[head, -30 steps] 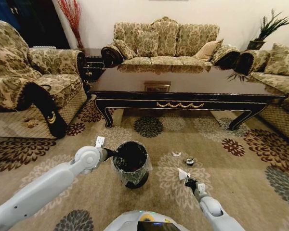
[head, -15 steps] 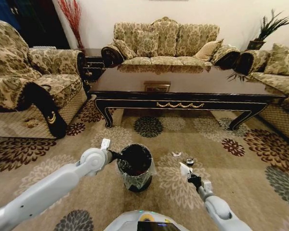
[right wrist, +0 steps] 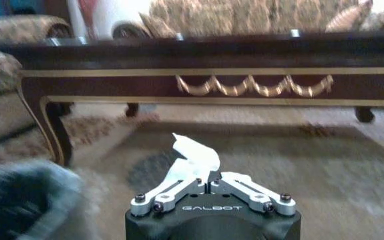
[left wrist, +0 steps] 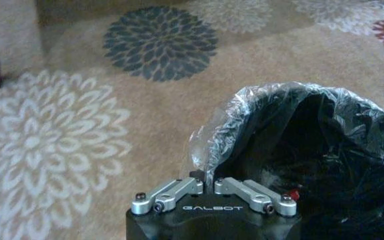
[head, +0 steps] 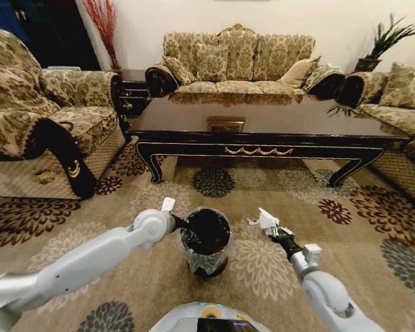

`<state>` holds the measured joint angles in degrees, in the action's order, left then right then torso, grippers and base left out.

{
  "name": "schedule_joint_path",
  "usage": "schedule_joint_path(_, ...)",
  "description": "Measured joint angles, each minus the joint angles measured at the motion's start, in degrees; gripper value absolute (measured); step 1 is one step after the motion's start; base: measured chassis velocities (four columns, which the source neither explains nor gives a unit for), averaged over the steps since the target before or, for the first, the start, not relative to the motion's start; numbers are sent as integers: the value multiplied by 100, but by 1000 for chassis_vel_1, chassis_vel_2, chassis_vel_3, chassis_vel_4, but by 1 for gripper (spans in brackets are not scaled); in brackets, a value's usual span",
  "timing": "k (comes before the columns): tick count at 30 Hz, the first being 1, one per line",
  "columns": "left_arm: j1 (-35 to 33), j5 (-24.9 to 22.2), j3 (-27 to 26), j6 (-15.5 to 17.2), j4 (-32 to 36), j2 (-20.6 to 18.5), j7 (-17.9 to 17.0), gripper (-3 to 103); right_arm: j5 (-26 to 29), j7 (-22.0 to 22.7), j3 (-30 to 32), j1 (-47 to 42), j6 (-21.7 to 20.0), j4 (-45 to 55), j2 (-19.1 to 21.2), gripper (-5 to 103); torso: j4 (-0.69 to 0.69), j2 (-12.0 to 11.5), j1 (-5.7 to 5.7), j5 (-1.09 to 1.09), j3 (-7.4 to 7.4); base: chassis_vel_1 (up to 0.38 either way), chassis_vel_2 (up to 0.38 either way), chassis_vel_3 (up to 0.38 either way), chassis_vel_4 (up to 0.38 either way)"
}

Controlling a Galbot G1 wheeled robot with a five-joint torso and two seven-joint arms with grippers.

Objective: Move to the front of the table and pick up the trash from the floor, then place it into the trash bin.

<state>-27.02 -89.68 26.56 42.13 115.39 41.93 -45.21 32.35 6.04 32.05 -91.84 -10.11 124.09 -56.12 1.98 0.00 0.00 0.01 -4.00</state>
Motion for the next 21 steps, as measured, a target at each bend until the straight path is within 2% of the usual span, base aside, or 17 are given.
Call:
schedule_joint_path(3, 229, -69, 171, 0, -76, 202, -85, 3, 48, 136, 51, -98, -72, 323, 20, 0, 0, 0, 0, 0, 0, 0, 0, 0, 0)
schedule_joint_path(7, 791, -283, 638, -1, -280, 751, -288, 3, 101, 207, 149, -405, -146, 840, 69, 0, -3, 0, 0, 0, 0, 0, 0, 0, 0)
schedule_joint_path(14, 1170, -419, 1108, 0, -399, 1073, -399, 3, -33, 147, 81, -778, -151, 1235, 93, 0, 0, 0, 0, 1, 0, 0, 0, 0, 0)
schedule_joint_path(21, 1312, -451, 1320, 0, -585, 1396, -472, 3, -225, 146, -22, -1004, -173, 1527, 113, 0, -1, 0, 0, -1, 0, 0, 0, 0, 0)
